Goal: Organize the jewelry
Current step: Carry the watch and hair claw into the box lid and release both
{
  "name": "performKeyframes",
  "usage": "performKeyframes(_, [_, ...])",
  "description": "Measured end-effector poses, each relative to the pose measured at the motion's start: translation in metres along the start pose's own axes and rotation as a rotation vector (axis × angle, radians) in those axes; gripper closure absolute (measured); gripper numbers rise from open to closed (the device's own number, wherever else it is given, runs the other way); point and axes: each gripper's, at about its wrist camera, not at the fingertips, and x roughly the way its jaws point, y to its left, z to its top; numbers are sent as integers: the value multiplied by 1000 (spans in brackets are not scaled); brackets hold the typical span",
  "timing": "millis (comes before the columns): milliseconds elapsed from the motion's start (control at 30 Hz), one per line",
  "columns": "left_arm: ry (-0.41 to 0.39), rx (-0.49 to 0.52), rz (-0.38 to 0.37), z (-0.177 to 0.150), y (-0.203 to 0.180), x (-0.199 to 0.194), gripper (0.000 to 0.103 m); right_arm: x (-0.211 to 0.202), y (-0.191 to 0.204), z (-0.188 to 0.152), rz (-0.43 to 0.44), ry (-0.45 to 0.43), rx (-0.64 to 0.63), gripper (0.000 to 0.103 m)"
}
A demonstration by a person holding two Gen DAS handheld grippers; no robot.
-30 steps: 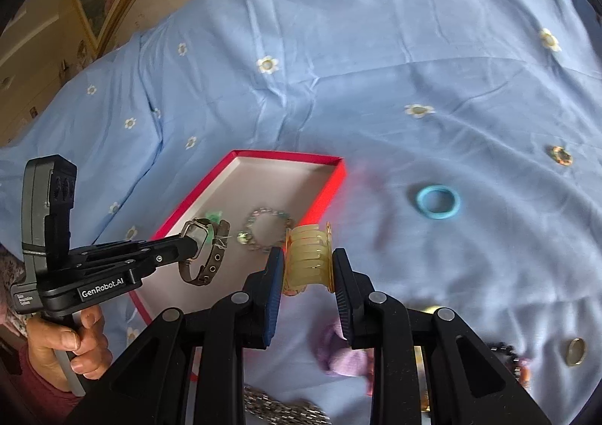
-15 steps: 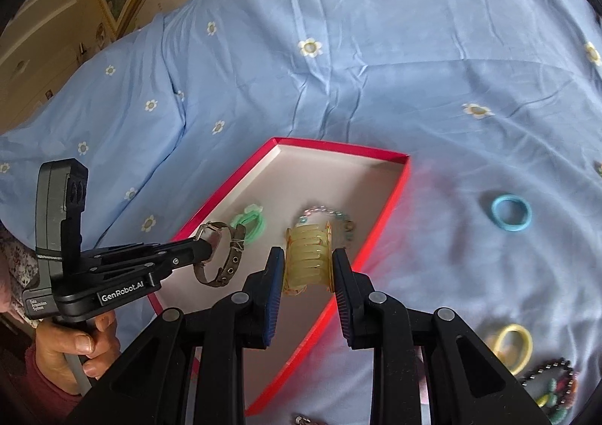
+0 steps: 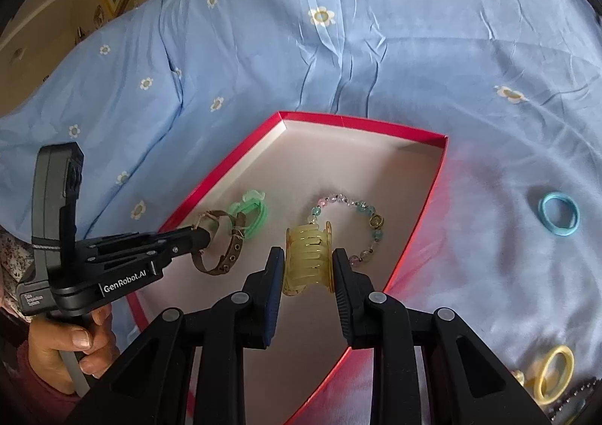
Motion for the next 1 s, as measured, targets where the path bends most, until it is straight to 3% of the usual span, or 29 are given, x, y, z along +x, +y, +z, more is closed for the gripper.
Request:
performKeyframes(200, [-6,21,24,4,-1,6,96,17,0,-1,-18,46,-4,77])
performKeyframes(533, [-4,44,41,5,-6,8,94,18,-2,-1,-8,45,7,76])
performKeyframes(700, [-2,44,52,5,-6,5,77,18,-4,-1,-3,41,17,75])
performKeyframes(1000, [-21,30,52,3,-6,-8,67,10,-5,-2,7,19,34,69])
